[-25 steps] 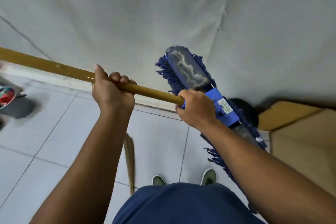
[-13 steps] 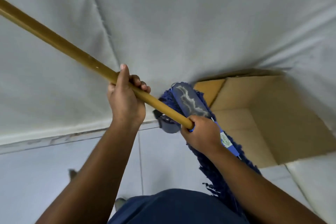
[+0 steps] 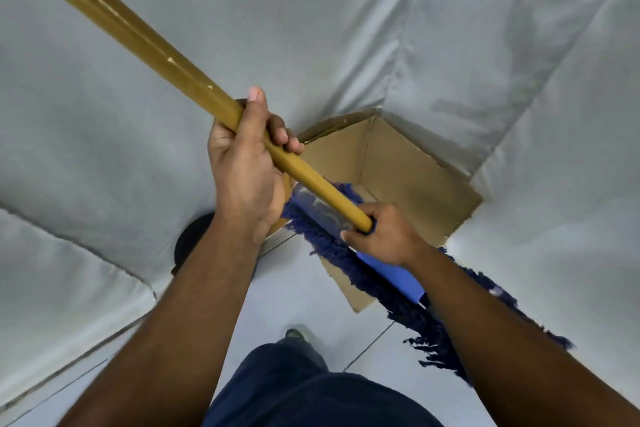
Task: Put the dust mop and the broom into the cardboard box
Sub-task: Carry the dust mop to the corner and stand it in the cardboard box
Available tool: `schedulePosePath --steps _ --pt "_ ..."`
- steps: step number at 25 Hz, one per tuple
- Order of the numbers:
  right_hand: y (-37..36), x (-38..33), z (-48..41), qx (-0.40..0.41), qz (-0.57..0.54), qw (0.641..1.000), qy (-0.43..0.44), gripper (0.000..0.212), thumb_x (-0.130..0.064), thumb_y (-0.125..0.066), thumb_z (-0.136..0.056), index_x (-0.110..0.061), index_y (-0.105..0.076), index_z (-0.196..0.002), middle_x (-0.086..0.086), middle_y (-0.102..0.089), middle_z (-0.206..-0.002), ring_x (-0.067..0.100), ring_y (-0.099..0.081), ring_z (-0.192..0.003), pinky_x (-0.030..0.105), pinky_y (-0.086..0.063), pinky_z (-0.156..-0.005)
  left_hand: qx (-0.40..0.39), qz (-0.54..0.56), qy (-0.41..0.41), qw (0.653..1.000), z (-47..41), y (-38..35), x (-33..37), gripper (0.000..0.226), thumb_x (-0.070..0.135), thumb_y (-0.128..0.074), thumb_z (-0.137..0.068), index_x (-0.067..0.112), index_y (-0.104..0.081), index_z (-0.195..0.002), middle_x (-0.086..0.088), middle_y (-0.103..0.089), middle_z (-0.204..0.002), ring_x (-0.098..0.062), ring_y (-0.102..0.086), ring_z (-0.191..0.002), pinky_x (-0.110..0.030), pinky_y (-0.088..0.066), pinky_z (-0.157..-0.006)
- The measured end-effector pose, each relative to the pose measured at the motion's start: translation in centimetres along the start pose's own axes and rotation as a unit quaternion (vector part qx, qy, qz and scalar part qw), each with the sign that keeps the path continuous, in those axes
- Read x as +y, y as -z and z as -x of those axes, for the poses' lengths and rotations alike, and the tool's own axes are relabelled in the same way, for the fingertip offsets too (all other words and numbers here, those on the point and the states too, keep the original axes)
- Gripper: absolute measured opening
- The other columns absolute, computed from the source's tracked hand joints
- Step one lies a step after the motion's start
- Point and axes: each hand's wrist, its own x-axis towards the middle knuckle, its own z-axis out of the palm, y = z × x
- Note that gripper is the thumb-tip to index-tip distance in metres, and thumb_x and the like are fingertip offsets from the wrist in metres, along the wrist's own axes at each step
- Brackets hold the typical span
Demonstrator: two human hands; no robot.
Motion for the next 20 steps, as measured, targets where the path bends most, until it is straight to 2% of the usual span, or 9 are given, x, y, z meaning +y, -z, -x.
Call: schedulePosePath --steps 5,8,11,13,16,20 --pt "4.6 4.4 -3.7 -0.012 -0.015 0.999 -0.041 0.022 -0.018 -0.069 -0.079 -0.019 -0.054 -0.063 -0.006 -0.047 -0.049 0.005 -0.041 -0.041 0.024 -0.038 -0.047 -0.084 -0.032 0.006 0.996 -4.6 -7.2 -5.3 0.020 0.028 -0.052 -0.094 0.016 -0.048 -0.078 0.000 -0.046 -0.054 -0.017 -0.043 -0.052 -0.031 -0.043 -0.054" --pt "6.5 7.8 -7.4 0.004 -0.028 0.998 -0.058 0.021 -0.013 -0.066 -0.079 -0.012 -0.052 -0.063 -0.001 -0.046 -0.051 0.012 -0.041 -0.045 0.030 -0.038 -0.051 -0.139 -0.060 0.028 0.988 -8.1 -10.8 -9.1 0.020 0.025 -0.050 -0.097 0.020 -0.050 -0.077 0.002 -0.047 -0.055 -0.015 -0.044 -0.054 -0.032 -0.042 -0.057" --pt "8.8 11.5 -12.6 0.041 -0.055 0.995 -0.066 0.037 -0.009 -0.064 -0.079 -0.026 -0.044 -0.053 -0.009 -0.044 -0.044 0.009 -0.039 -0.042 0.029 -0.038 -0.051 -0.197 -0.115 0.062 0.972 -12.8 -14.7 -12.9 0.018 0.026 -0.049 -0.097 0.022 -0.051 -0.079 0.000 -0.049 -0.062 -0.015 -0.048 -0.060 -0.035 -0.045 -0.064" --pt "10.3 13.8 -15.5 0.065 -0.071 0.992 -0.076 0.040 -0.009 -0.063 -0.080 -0.028 -0.042 -0.052 -0.009 -0.044 -0.044 0.011 -0.041 -0.043 0.032 -0.040 -0.050 -0.243 -0.150 0.080 0.955 -15.8 -17.3 -14.5 0.015 0.024 -0.050 -0.097 0.021 -0.051 -0.082 -0.001 -0.052 -0.064 -0.017 -0.052 -0.064 -0.038 -0.048 -0.070" --pt "11.7 16.1 -18.6 0.092 -0.086 0.986 -0.114 0.029 -0.010 -0.062 -0.082 -0.015 -0.044 -0.060 0.006 -0.046 -0.052 0.019 -0.044 -0.047 0.040 -0.043 -0.052 -0.308 -0.199 0.104 0.925 -20.1 -20.2 -16.7 0.010 0.023 -0.054 -0.093 0.023 -0.052 -0.084 0.002 -0.058 -0.066 -0.020 -0.058 -0.071 -0.049 -0.052 -0.082" --pt "14.8 18.5 -23.2 0.070 -0.078 0.985 -0.137 0.029 -0.009 -0.062 -0.084 -0.016 -0.045 -0.062 0.007 -0.047 -0.055 0.020 -0.045 -0.050 0.035 -0.042 -0.054 -0.307 -0.226 0.122 0.916 -24.6 -23.2 -19.6 0.008 0.025 -0.053 -0.092 0.024 -0.050 -0.085 0.004 -0.056 -0.068 -0.018 -0.060 -0.074 -0.053 -0.050 -0.090"
